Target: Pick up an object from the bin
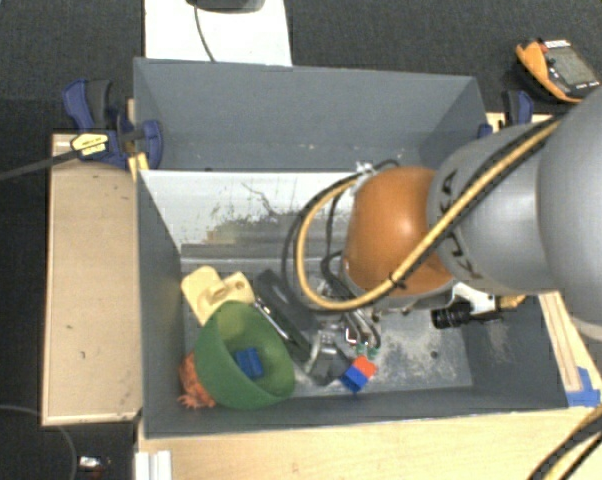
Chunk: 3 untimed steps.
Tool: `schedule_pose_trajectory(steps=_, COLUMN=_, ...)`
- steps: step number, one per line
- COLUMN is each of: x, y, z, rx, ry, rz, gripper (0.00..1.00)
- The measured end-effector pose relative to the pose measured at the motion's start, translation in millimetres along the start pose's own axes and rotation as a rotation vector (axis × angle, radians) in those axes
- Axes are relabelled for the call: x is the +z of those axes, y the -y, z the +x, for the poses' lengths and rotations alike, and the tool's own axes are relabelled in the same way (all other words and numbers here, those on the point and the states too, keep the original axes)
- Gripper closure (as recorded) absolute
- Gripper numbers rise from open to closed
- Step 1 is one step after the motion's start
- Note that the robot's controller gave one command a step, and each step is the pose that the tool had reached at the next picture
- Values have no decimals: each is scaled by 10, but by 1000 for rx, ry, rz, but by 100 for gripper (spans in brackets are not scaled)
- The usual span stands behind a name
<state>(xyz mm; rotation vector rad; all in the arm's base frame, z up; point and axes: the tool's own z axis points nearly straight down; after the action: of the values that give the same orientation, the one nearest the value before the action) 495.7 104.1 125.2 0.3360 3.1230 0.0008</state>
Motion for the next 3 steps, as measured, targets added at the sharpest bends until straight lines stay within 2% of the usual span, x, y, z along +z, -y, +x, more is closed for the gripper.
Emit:
schedule_pose_trajectory(steps=1, x=164, y=-14, z=-14, rx=-8, ry=1, rz=-2, gripper=0)
schedule_pose_trajectory(steps=2, x=561, y=97, z=30, rx=138, ry=3, rz=-3, gripper=0)
schedule_pose_trajectory(steps=3, x=552, y=74, z=14, rx=76, ry=-1, rz=-1, gripper=100)
